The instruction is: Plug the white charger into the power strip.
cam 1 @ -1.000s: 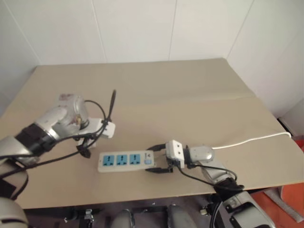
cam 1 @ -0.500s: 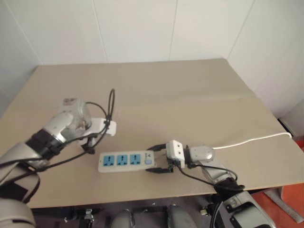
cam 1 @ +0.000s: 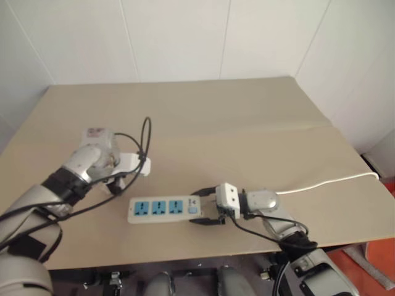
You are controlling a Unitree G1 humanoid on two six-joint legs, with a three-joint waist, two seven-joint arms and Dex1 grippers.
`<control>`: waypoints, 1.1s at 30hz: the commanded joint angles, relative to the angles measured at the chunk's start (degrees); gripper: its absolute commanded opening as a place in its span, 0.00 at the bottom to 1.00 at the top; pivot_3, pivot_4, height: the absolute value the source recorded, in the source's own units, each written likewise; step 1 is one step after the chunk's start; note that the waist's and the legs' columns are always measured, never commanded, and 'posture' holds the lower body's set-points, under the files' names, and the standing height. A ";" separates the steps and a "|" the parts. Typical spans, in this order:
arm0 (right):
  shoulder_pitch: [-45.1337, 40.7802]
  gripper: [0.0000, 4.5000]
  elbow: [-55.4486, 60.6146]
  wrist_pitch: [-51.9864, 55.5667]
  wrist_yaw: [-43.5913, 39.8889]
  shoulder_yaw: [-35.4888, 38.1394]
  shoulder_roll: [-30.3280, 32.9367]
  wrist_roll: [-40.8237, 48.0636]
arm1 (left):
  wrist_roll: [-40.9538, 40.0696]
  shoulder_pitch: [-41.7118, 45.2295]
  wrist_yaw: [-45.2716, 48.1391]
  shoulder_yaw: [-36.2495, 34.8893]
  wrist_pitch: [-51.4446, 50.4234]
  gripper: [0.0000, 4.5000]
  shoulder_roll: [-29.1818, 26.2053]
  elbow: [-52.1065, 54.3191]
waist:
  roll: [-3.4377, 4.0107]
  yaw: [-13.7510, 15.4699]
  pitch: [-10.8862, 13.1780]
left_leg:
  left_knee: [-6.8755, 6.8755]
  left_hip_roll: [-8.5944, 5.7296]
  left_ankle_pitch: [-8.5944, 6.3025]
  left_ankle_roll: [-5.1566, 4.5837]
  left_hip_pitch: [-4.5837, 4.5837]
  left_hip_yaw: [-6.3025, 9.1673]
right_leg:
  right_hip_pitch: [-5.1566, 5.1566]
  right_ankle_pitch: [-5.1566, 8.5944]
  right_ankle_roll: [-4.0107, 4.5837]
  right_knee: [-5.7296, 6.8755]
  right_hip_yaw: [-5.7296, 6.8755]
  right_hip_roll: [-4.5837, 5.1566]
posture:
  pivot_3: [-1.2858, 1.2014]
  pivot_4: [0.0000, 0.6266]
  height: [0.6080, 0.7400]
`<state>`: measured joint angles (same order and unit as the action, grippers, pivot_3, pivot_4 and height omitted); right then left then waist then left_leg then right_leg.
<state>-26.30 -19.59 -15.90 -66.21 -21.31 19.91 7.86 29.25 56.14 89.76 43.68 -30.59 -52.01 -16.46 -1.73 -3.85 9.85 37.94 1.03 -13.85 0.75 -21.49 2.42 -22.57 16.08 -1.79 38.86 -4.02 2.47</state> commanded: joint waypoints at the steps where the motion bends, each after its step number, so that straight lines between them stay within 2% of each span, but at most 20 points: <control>1: 1.18 0.76 -2.83 1.06 1.15 -1.45 1.55 -4.72 | 2.00 0.00 0.29 -1.61 0.90 0.50 0.00 -0.50 | 0.00 -0.01 0.00 | 0.00 0.00 0.00 0.00 0.09 0.00 | 0.10 0.01 0.00 -0.02 0.00 0.00 | 0.52 0.24 1.00; 5: 1.23 0.76 -2.55 1.24 1.22 -1.41 1.65 -4.61 | 2.64 -0.59 0.17 -1.93 1.40 0.23 0.28 -0.95 | 0.00 -0.03 0.00 | 0.00 0.00 0.00 0.00 0.24 0.01 | 0.25 0.04 -0.04 -0.04 0.01 0.00 | 0.52 0.24 1.00; 11: 1.21 0.76 -2.57 1.26 1.11 -1.46 1.94 -4.61 | 2.25 -0.66 -0.30 -3.96 0.93 0.22 1.78 -1.15 | 0.00 0.07 0.00 | 0.00 0.00 0.00 0.00 0.27 0.02 | 0.28 0.03 -0.03 -0.03 0.01 0.00 | 0.52 0.24 1.00; 17: 1.36 0.76 -2.48 1.09 0.96 -1.60 2.53 -4.70 | -6.42 1.05 2.18 -12.97 -4.30 0.22 4.36 1.79 | -0.01 0.11 0.00 | 0.00 0.00 0.00 0.00 0.26 0.03 | 0.29 0.03 -0.02 -0.04 0.02 0.02 | 0.52 0.24 1.00; 22: 1.11 0.76 -2.42 1.27 0.54 -1.43 2.74 -4.19 | -22.54 5.04 1.34 -28.50 -17.97 0.22 9.76 1.13 | -0.02 0.07 0.00 | 0.00 0.00 0.00 0.00 0.21 0.07 | 0.29 0.03 -0.02 -0.09 0.06 0.03 | 0.52 0.24 1.00; 25: -0.31 0.76 -4.08 1.80 -0.34 -1.15 2.52 -3.50 | -32.21 4.37 -5.46 -42.30 -26.55 0.22 14.58 2.52 | 0.00 -0.03 -0.01 | 0.00 -0.02 0.00 0.00 0.23 0.09 | 0.30 0.03 -0.03 -0.09 0.06 0.05 | 0.52 0.24 1.00; 27: -1.32 0.76 -5.43 1.88 -1.23 -1.19 2.32 -3.07 | -38.24 -1.20 -8.26 -49.51 -28.45 0.22 17.05 10.09 | 0.01 -0.20 -0.01 | 0.00 -0.01 0.00 0.00 0.25 0.25 | 0.30 0.02 -0.02 -0.11 0.04 0.07 | 0.52 0.24 1.00; 29: -2.19 0.76 -6.83 2.16 -2.12 -1.22 2.05 -2.67 | -42.69 -8.44 -10.32 -53.60 -25.91 0.22 19.21 18.21 | 0.16 -0.37 -0.10 | -0.03 0.02 -0.01 0.02 0.32 0.39 | 0.30 0.01 0.00 -0.08 -0.06 0.09 | 0.52 0.24 1.00; 33: -4.48 0.76 -10.32 6.88 -4.01 -0.53 0.82 -0.91 | -51.18 -16.96 -16.01 -60.08 -22.06 0.22 25.57 24.81 | -0.02 0.21 -0.12 | -0.03 0.04 0.01 0.07 0.30 0.47 | 0.33 -0.03 0.06 -0.08 -0.01 0.15 | 0.52 0.24 1.00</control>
<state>-31.30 -25.32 -12.84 -70.49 -21.33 20.19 9.55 -17.77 38.03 75.97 -13.15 -54.76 -26.82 4.06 -1.74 -3.64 9.73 37.93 1.06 -13.82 0.85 -21.18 2.93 -22.19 16.02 -1.69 38.79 -3.98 2.64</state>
